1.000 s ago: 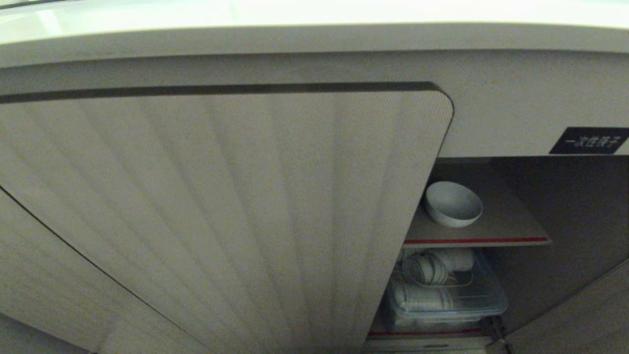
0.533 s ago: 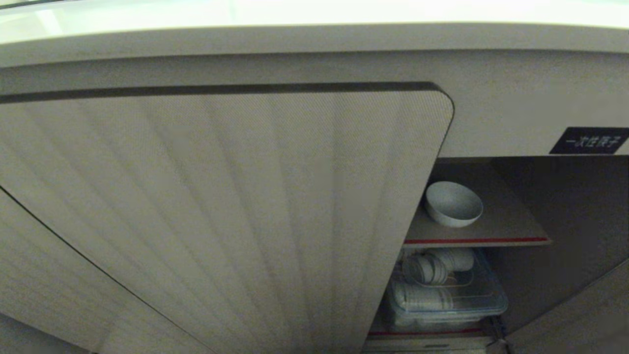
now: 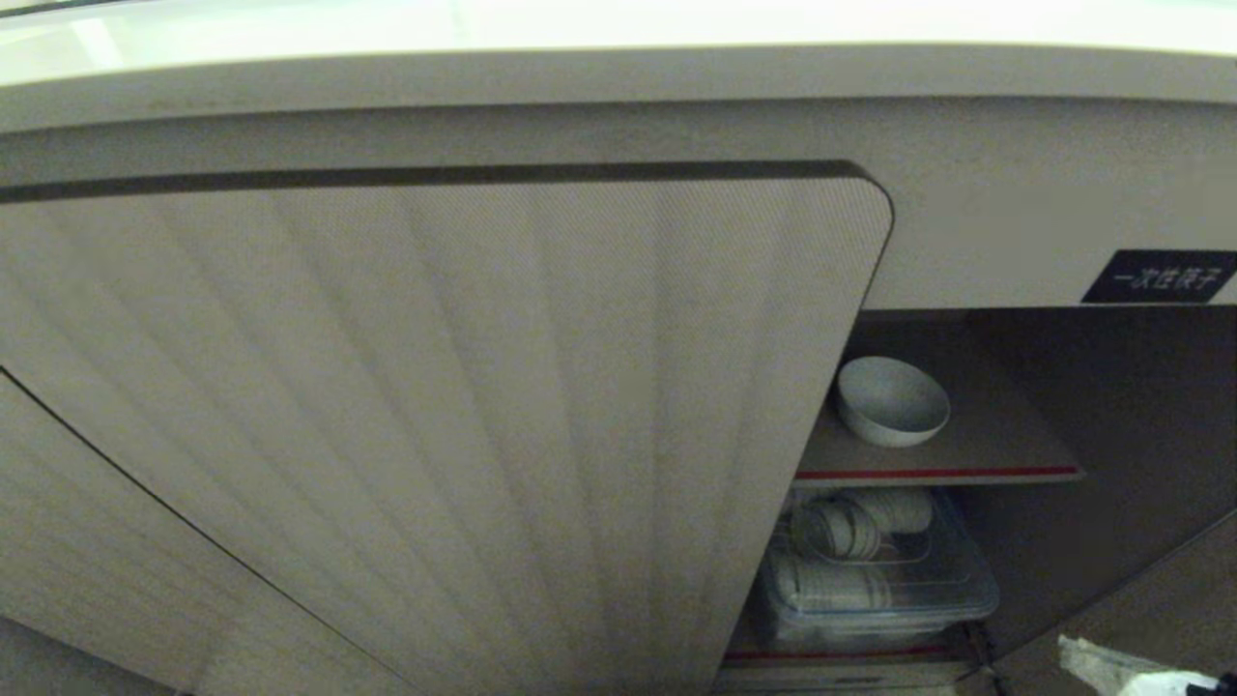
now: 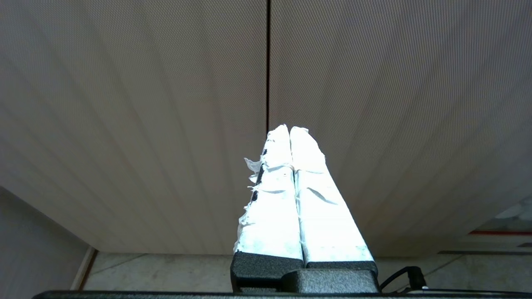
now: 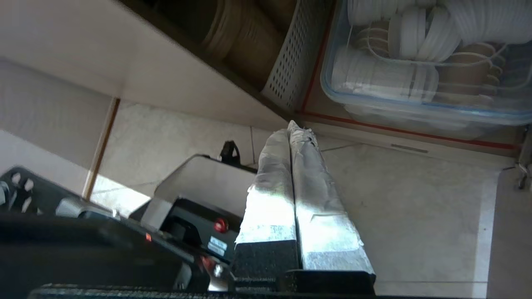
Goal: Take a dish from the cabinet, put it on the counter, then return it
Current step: Take the bowl from the cabinet
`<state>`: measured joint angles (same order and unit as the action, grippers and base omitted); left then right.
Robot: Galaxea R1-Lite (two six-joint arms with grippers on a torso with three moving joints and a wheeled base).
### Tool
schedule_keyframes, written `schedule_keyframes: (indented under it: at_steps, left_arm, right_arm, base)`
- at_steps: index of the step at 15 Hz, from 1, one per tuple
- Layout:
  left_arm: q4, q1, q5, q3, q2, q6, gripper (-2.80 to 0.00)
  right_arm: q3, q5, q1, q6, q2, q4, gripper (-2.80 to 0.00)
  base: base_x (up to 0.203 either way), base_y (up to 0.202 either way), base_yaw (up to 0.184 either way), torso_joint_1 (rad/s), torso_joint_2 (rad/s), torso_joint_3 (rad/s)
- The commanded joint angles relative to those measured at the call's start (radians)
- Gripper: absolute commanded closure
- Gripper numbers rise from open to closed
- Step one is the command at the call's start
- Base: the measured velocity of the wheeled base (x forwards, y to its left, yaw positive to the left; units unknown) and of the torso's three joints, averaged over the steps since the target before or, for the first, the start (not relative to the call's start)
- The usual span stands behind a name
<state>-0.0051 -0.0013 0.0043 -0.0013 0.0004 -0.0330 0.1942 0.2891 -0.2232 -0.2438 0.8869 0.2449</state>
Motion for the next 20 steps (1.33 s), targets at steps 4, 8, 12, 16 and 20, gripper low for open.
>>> schedule_keyframes:
  at_steps: [4,8,12,16,20]
  left_arm:
    - [-0.001,0.0,0.0,0.0,0.0,-0.001,0.0]
    - [0.0,0.0,0.0,0.001,0.0,-0.001,0.0]
    - [0.0,0.0,0.0,0.0,0.0,-0.001,0.0]
    - [0.0,0.0,0.0,0.001,0.0,-0.001,0.0]
    - [0.0,0.0,0.0,0.0,0.0,-0.001,0.0]
  right_arm:
    - [0.043,-0.044,0.025,-0.008,0.183,0.072,0.0]
    - [0.048,-0.083,0.042,-0.006,0.325,0.231,0.0]
    - [0.09,-0.16,0.054,-0.001,0.386,0.321,0.0]
    - [0.119,-0.209,0.07,0.001,0.425,0.323,0.0]
    - [0.154,-0.211,0.094,0.003,0.462,0.338,0.0]
  base:
    - [0.0,0.0,0.0,0.0,0.0,0.0]
    - [0.0,0.0,0.0,0.0,0.0,0.0]
    - [0.0,0.0,0.0,0.0,0.0,0.0]
    - [0.0,0.0,0.0,0.0,0.0,0.0]
    - [0.0,0.0,0.0,0.0,0.0,0.0]
